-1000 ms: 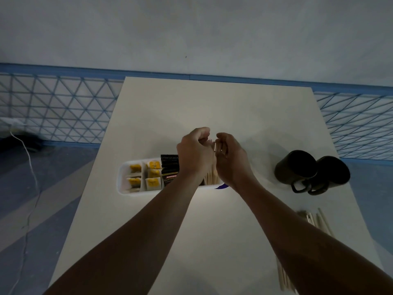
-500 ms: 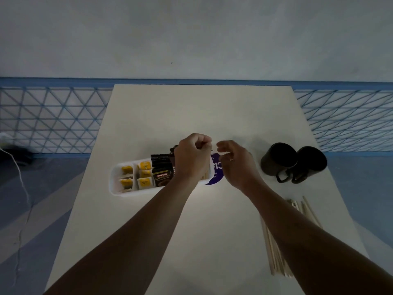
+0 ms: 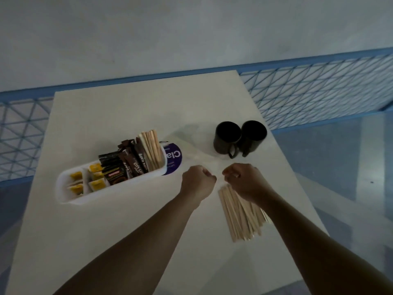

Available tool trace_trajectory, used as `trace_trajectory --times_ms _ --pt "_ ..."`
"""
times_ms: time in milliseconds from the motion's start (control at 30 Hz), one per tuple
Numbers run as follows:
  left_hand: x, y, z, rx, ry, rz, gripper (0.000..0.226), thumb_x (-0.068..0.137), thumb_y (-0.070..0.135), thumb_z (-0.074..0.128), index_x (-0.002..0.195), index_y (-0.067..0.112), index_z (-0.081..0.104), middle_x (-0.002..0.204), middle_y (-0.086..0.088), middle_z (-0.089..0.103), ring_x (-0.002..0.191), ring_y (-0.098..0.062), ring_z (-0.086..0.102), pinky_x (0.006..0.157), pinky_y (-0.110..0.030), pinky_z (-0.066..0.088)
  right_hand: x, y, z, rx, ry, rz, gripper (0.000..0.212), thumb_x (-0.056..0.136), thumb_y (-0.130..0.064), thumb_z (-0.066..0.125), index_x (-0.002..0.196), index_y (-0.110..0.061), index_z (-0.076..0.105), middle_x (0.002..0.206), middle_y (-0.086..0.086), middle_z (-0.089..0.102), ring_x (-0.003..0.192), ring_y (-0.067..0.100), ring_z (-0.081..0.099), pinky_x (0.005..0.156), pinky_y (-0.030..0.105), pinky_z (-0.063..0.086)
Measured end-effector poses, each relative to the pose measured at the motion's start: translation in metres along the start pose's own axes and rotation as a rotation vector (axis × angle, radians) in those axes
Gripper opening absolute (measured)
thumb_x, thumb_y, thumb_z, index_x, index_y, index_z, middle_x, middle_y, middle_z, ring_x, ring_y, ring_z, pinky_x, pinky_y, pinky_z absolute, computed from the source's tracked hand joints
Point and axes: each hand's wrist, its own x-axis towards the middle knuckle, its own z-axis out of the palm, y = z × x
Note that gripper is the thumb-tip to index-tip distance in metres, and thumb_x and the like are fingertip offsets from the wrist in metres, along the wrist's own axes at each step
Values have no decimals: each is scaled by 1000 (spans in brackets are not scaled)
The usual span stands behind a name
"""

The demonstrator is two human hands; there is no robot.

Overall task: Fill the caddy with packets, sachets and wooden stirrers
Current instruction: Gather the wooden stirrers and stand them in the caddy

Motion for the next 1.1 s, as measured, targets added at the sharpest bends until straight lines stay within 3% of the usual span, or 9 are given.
trace_trajectory --times_ms 100,200,367,500,600,833,1100 --pt "-4 -1 23 59 -62 -73 13 84 24 69 89 13 64 92 -9 69 82 -24 69 76 -40 62 -11 26 -18 -21 48 59 20 96 -15 56 101 -20 74 98 -4 70 89 12 62 70 22 45" --pt "-7 -2 42 116 -108 -106 26 84 23 67 106 9 64 102 -10 68 87 -26 69 76 -38 62 -16 52 -30 -40 106 131 20 95 -14 56 100 -19 74 102 -1 72 92 17 62 77 26 44" --pt "-13 -1 65 154 -143 -135 36 81 24 63 113 7 64 107 -14 69 90 -30 70 76 -41 62 -18 84 -40 -92 157 233 33 93 -17 62 126 -17 64 124 5 66 105 21 63 82 28 45" --pt "-18 2 80 178 -128 -176 49 66 29 63 110 7 68 104 -15 71 87 -33 71 76 -41 62 -17 93 -39 -123 159 278 49 91 -19 64 139 -15 54 134 9 59 112 26 60 88 34 48" --pt "-19 1 89 168 -124 -181 50 66 31 65 111 9 69 105 -14 71 89 -32 71 76 -40 62 -14 95 -35 -133 133 265 47 92 -21 63 137 -13 55 130 9 61 107 25 60 82 32 49" --pt "-21 2 103 246 -52 -137 49 73 40 70 113 12 64 107 -9 70 90 -26 70 77 -36 60 -12 92 -26 -77 14 257 28 89 -34 69 112 -19 66 103 1 67 87 17 63 73 32 56" --pt "-27 3 114 348 34 -68 72 71 50 78 123 10 48 117 -7 63 100 -26 65 77 -35 55 -9 86 -21 -28 -54 261 19 90 -22 69 108 -16 65 93 1 62 71 7 54 50 18 38"
